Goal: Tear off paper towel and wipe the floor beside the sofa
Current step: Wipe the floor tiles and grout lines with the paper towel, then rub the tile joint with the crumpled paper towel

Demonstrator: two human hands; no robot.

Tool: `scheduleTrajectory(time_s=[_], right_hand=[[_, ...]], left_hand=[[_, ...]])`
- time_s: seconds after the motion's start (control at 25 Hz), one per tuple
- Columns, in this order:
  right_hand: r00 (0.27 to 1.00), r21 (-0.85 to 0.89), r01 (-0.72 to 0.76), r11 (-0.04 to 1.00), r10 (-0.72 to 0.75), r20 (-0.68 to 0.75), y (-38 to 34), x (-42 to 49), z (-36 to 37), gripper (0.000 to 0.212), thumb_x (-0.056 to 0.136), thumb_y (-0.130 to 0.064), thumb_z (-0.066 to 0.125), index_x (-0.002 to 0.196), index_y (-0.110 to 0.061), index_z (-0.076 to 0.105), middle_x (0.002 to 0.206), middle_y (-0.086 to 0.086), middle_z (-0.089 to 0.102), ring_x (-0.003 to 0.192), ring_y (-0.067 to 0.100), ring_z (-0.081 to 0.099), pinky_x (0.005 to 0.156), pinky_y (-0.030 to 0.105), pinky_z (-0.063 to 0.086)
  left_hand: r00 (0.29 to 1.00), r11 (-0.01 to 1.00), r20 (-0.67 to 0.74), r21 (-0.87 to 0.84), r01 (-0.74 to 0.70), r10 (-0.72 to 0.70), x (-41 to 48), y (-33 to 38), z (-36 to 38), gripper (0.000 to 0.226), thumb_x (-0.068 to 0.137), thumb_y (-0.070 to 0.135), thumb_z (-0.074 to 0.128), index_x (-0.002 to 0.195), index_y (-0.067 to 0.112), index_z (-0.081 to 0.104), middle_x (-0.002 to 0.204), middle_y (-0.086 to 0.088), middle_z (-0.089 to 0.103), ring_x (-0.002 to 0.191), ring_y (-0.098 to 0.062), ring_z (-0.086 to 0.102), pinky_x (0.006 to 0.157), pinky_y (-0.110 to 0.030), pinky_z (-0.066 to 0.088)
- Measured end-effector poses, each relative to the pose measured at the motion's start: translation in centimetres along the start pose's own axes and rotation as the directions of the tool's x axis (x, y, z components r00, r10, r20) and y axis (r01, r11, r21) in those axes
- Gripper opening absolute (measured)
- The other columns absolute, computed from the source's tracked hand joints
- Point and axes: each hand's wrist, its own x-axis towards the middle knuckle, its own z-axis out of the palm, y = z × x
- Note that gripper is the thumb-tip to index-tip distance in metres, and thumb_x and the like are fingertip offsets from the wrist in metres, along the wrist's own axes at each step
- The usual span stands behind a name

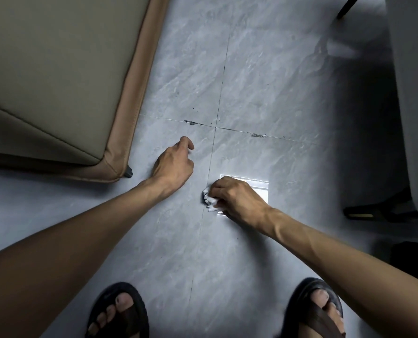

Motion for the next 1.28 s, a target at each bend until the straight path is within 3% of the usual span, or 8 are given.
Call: scheduleTrajectory(time_s=[0.28,0.4,0.52,0.6,0.76,0.84,1.0,1.28], right_hand=[[0.879,0.135,0.098,0.986,-0.149,0.452,-0.3,-2.9,-2.4,0.017,0.073,0.000,0.069,0.080,-0.015,0.067,0.089,0.000,0.067,0.085,0.020,0.062,0.071,0.026,0.046],[0.982,0.106,-0.184,0.977,0.186,-0.011,1.8,-2.7,-3.7,0.007,0.076,-0.016,0.075,0.080,-0.016,0.069,0.080,-0.001,0.067,0.075,0.021,0.062,0.067,0.028,0.044],[0.748,0.184,-0.504,0.844,0.533,-0.396,1.8,0.1,-3.4,0.018,0.078,-0.022,0.072,0.066,-0.016,0.060,0.063,-0.008,0.051,0.059,0.015,0.049,0.054,0.024,0.030],[0.804,0.226,-0.450,0.864,0.502,-0.319,-0.6,0.5,-1.2,0.027,0.074,-0.014,0.069,0.059,-0.019,0.048,0.059,-0.011,0.043,0.058,0.014,0.046,0.053,0.018,0.025],[0.998,0.093,-0.069,0.993,0.069,0.004,-2.0,-4.1,1.1,0.010,0.082,-0.020,0.060,0.074,-0.015,0.063,0.078,-0.001,0.062,0.077,0.019,0.055,0.064,0.025,0.038],[0.982,0.093,-0.162,0.982,0.170,-0.084,1.0,-6.2,-0.5,0.013,0.084,-0.027,0.063,0.077,-0.015,0.063,0.080,-0.004,0.061,0.077,0.012,0.051,0.064,0.019,0.038],[0.684,0.165,-0.625,0.763,0.637,-0.354,3.2,-10.6,-1.0,0.030,0.074,-0.019,0.076,0.066,-0.024,0.048,0.065,-0.016,0.044,0.065,0.011,0.046,0.056,0.018,0.023],[0.810,0.249,-0.454,0.855,0.513,-0.284,-5.3,-4.3,5.3,0.023,0.070,-0.009,0.068,0.066,-0.021,0.049,0.071,-0.004,0.053,0.070,0.017,0.047,0.059,0.019,0.020]], left_hand=[[1.000,1.000,0.005,-0.017,-0.016,0.016,-0.4,-0.4,-0.3,0.033,0.084,0.007,0.044,0.115,0.019,0.044,0.119,-0.005,0.060,0.091,-0.026,0.053,0.077,-0.032,0.045],[1.000,0.999,-0.018,-0.031,-0.013,0.012,-0.5,-0.3,-0.3,0.033,0.084,0.007,0.043,0.115,0.019,0.045,0.112,-0.006,0.061,0.089,-0.027,0.055,0.077,-0.038,0.049],[0.999,0.999,-0.035,-0.046,0.006,-0.008,-0.4,0.2,-0.3,0.033,0.083,0.007,0.043,0.113,0.020,0.045,0.102,-0.006,0.062,0.088,-0.028,0.056,0.078,-0.043,0.051],[0.999,0.999,-0.040,-0.053,0.005,-0.007,-0.3,0.6,-0.4,0.032,0.083,0.008,0.043,0.112,0.020,0.045,0.096,-0.005,0.061,0.087,-0.028,0.055,0.077,-0.043,0.051],[0.999,0.999,-0.054,-0.052,0.002,-0.005,0.0,1.2,-0.6,0.032,0.082,0.008,0.045,0.111,0.020,0.046,0.082,-0.003,0.057,0.083,-0.028,0.054,0.072,-0.041,0.049],[0.998,0.998,-0.060,-0.065,-0.012,0.008,0.2,1.6,-0.4,0.032,0.082,0.008,0.045,0.112,0.020,0.046,0.074,0.001,0.053,0.081,-0.027,0.053,0.068,-0.038,0.047],[0.998,0.995,-0.032,-0.082,-0.047,0.045,0.1,2.5,0.5,0.032,0.082,0.008,0.045,0.113,0.019,0.046,0.081,-0.003,0.056,0.083,-0.027,0.053,0.071,-0.038,0.047],[0.998,0.995,-0.037,-0.091,-0.050,0.047,0.2,3.1,0.3,0.033,0.082,0.006,0.045,0.113,0.017,0.048,0.079,-0.004,0.055,0.081,-0.028,0.053,0.071,-0.039,0.047]])
